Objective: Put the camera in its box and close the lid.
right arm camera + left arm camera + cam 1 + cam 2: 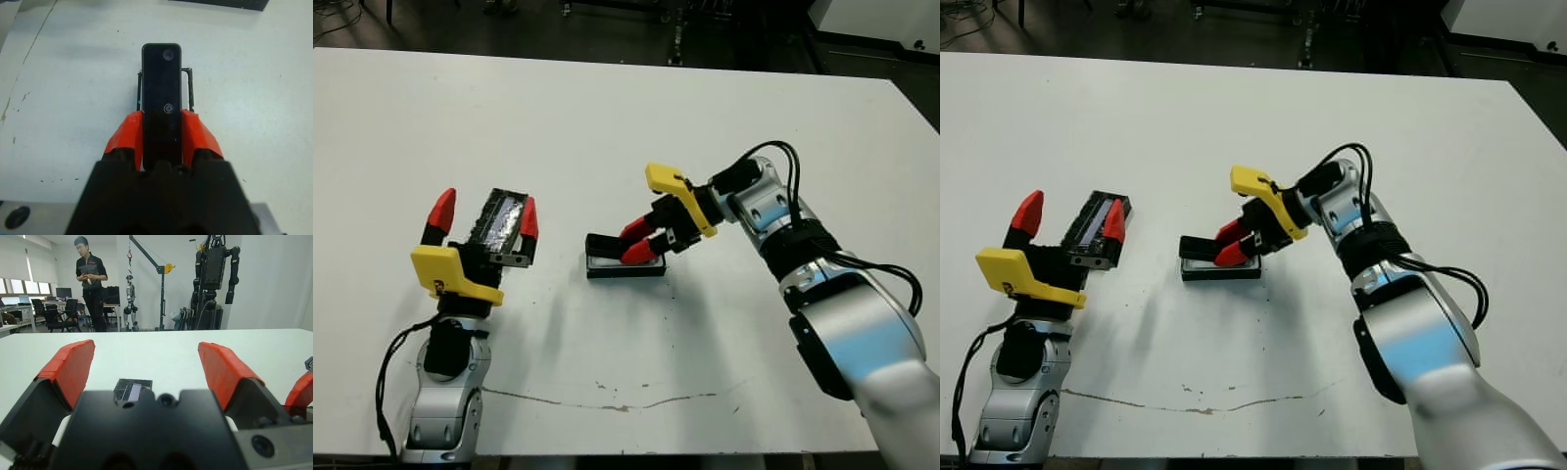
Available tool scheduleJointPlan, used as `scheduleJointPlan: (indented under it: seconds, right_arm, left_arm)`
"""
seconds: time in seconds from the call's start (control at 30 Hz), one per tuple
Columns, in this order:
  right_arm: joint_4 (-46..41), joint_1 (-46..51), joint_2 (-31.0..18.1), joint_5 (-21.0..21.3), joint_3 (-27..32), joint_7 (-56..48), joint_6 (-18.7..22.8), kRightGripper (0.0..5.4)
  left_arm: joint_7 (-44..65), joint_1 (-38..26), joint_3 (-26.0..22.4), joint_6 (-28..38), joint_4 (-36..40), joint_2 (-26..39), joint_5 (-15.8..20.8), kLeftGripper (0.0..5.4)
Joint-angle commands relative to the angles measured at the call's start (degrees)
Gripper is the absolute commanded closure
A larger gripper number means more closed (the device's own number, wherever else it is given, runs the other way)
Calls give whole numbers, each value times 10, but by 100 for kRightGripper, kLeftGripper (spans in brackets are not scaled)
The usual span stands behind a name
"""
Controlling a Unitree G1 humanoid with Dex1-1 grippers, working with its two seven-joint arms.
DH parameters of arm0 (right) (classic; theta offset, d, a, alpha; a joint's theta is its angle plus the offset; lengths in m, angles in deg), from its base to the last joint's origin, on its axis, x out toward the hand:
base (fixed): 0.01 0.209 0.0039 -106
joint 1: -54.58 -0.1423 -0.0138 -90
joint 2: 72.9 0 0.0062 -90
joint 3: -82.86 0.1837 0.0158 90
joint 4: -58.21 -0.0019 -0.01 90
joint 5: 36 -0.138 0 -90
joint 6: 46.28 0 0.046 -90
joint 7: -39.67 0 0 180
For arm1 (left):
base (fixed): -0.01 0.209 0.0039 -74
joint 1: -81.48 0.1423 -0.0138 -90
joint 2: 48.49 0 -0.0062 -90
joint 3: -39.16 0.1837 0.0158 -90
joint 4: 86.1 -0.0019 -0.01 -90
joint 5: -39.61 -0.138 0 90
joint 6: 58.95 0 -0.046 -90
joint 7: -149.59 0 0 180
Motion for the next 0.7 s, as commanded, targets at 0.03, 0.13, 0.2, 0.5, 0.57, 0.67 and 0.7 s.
scheduleJointPlan:
  seconds: [0.03,0.13,0.2,0.5,0.57,0.67,0.7]
  right_arm:
    - [2,10,-6,4,-1,-2,0,375]
    - [-6,14,-10,10,-5,2,1,375]
    - [-13,18,-13,12,-6,5,-4,375]
    - [-29,22,-22,22,-11,13,2,375]
    - [-31,20,-24,25,-13,13,9,375]
    - [-34,20,-27,29,-17,15,16,375]
    - [-33,20,-28,29,-17,16,17,375]
  left_arm:
    - [-1,5,-1,1,-4,-2,1,0]
    - [2,5,-1,2,-5,-1,6,0]
    - [3,6,-2,4,-6,-2,8,0]
    - [2,8,1,4,-5,0,8,0]
    - [2,8,0,11,-9,0,6,0]
    - [1,8,0,4,-7,0,7,0]
    - [2,8,0,2,-6,0,10,0]
